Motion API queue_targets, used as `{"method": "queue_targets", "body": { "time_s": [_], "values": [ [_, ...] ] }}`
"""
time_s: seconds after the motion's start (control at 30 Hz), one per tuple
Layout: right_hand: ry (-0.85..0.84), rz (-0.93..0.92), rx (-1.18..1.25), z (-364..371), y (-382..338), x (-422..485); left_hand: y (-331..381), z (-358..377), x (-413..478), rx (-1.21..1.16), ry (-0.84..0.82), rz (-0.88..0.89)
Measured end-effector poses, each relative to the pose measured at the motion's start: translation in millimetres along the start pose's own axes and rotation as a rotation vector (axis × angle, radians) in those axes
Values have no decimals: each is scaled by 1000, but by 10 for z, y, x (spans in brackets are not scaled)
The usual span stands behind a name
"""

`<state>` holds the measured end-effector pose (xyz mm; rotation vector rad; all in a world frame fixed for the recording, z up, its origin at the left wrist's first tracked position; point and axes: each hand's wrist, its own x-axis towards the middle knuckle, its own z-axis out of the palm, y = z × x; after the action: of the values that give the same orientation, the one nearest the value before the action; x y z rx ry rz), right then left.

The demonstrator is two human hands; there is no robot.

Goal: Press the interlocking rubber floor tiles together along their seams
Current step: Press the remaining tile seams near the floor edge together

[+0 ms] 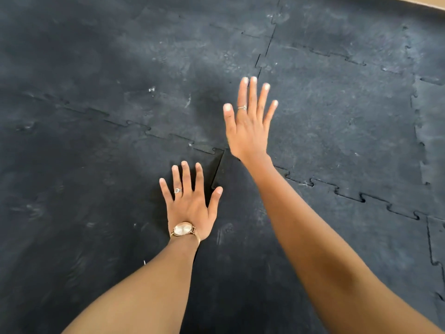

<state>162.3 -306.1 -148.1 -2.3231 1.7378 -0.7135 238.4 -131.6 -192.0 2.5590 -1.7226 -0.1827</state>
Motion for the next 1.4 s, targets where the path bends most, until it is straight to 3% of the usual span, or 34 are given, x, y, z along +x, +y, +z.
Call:
{"method": "queue_targets", "body": {
  "time_s": [0.17, 0.37, 0.53, 0.73, 0.8, 0.9, 0.97, 1.1, 1.23, 1.3, 1.4],
  "values": [
    [-306, 127, -103, 355, 125, -192, -1, 34, 11, 19, 30, -7],
    [-319, 104, -279, 375, 67, -179, -97, -114, -54, 5, 4, 39],
    [-331, 133, -281, 441, 106, -181, -454, -12, -604, -60, 56, -247],
    [-417, 161, -254, 304, 38, -101, -451, 6, -588, -34, 13, -257],
    [-358, 160, -254, 149, 3, 148, -459, 16, -593, -29, 14, -263],
    [-62, 123, -182, 5, -156, 501, -458, 26, -574, -34, 6, -268],
    [23, 76, -144, 81, -265, 392, -470, 32, -570, -30, 15, -263],
    [-263, 94, -221, 467, -199, -175, -452, 37, -577, -29, 25, -248],
    [-383, 145, -256, 393, -207, -124, -463, 2, -598, -51, 9, -250],
    [-303, 135, -139, 348, -354, -146, -465, -5, -594, -48, 26, -257],
    [9, 96, -62, 262, -509, -414, -458, 8, -584, -61, 25, -262]
  ]
}}
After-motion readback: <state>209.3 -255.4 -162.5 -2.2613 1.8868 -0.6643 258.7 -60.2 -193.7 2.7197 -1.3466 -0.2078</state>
